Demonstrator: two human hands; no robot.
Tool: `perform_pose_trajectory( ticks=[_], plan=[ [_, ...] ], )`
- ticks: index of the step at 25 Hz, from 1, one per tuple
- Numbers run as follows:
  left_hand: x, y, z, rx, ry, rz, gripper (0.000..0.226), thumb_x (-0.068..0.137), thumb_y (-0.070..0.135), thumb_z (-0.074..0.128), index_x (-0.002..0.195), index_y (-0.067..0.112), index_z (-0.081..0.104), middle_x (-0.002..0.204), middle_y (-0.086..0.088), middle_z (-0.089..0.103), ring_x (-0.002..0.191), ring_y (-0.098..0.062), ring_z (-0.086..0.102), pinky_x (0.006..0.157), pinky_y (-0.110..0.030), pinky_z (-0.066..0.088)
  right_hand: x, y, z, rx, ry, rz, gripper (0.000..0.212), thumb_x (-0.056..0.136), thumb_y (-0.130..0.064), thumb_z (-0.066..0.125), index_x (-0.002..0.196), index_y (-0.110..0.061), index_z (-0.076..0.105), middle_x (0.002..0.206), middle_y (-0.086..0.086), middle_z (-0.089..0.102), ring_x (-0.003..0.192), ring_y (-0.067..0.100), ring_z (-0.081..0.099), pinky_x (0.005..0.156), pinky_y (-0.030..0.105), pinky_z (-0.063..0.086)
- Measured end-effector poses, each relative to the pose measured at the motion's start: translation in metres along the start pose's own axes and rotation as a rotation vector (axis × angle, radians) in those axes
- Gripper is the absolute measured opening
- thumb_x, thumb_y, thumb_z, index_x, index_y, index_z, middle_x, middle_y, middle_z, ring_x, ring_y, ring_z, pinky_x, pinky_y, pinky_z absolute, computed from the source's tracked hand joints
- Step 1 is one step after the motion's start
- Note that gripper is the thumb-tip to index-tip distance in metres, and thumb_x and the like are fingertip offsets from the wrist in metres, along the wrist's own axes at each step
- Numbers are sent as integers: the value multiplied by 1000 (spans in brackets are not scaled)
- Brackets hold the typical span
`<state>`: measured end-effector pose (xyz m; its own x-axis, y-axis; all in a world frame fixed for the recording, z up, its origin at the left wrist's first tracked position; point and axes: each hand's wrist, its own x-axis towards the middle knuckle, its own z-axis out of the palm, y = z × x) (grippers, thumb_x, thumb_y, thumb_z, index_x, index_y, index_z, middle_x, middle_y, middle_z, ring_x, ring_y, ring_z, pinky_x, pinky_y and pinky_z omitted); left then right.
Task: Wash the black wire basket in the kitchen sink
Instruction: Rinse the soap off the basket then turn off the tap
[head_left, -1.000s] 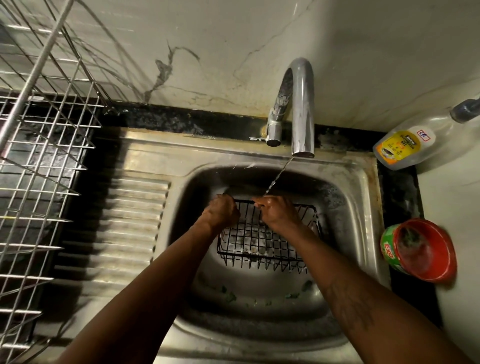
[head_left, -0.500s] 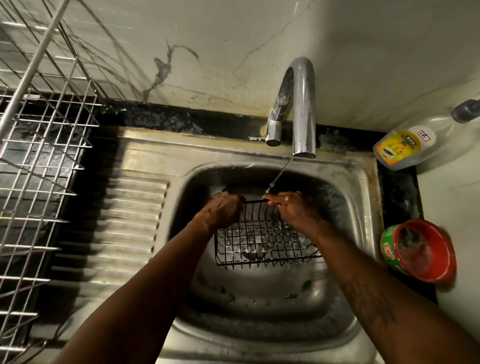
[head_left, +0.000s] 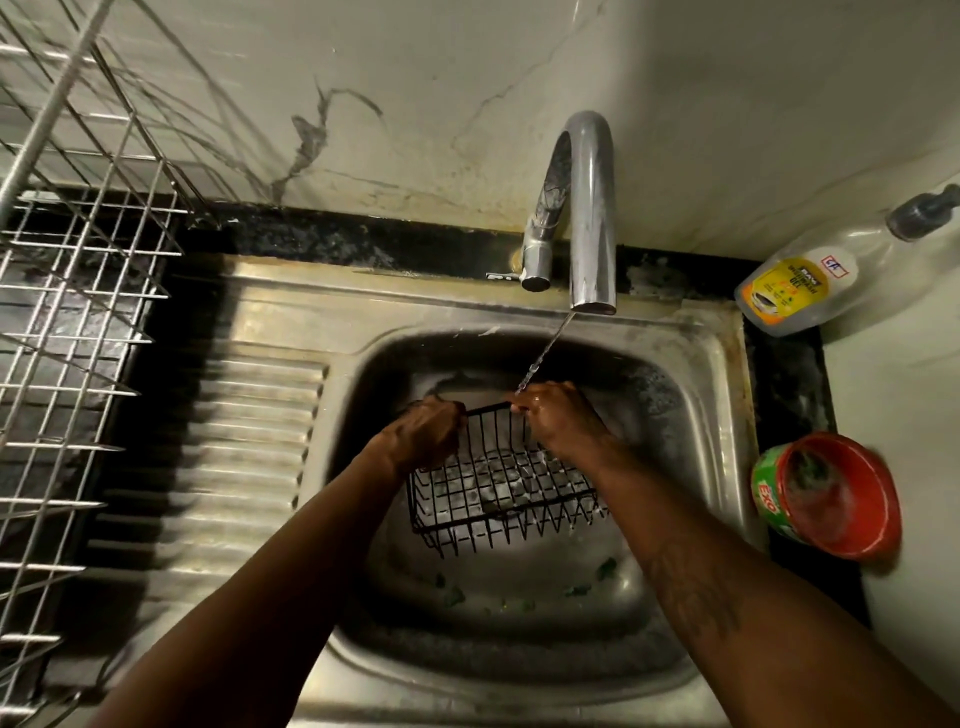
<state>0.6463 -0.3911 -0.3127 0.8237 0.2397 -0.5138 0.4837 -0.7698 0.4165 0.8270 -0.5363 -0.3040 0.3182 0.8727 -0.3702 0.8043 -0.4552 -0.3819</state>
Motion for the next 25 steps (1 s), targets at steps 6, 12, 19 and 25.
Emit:
perform_pose_trajectory(
  ticks=[6, 12, 19, 25],
  plan=[
    [9, 23, -15, 6, 49, 43, 21, 98, 12, 55, 109, 6, 72, 107, -13, 74, 99, -34, 69, 74, -28, 43, 9, -26, 4, 96, -63, 6, 24, 101, -41, 53, 105, -28, 73, 94, -4, 73, 86, 15, 69, 78, 32, 58],
    [7, 24, -4, 28, -9, -45, 23, 88, 21, 55, 107, 12, 65, 104, -15, 70, 92, -34, 69, 76, -37, 57, 4, -15, 5, 115, -8, 84, 21, 102, -30, 55, 109, -26, 75, 105, 0, 73, 95, 17, 68, 85, 36, 57],
    [15, 39, -12, -3, 82, -43, 20, 90, 10, 62, 108, 9, 70, 105, -8, 71, 91, -25, 69, 68, -25, 53, 11, -13, 2, 159, -59, 102, 35, 99, -16, 55, 128, -34, 61, 111, -2, 70, 89, 15, 67, 77, 39, 61],
    [3, 57, -23, -87, 216, 162, 18, 99, 9, 55, 114, 3, 64, 93, -7, 63, 75, -23, 63, 58, -11, 33, 7, -39, 14, 290, 75, 234, 31, 105, -34, 43, 105, -25, 73, 94, 5, 72, 82, 23, 67, 74, 35, 54]
  ],
)
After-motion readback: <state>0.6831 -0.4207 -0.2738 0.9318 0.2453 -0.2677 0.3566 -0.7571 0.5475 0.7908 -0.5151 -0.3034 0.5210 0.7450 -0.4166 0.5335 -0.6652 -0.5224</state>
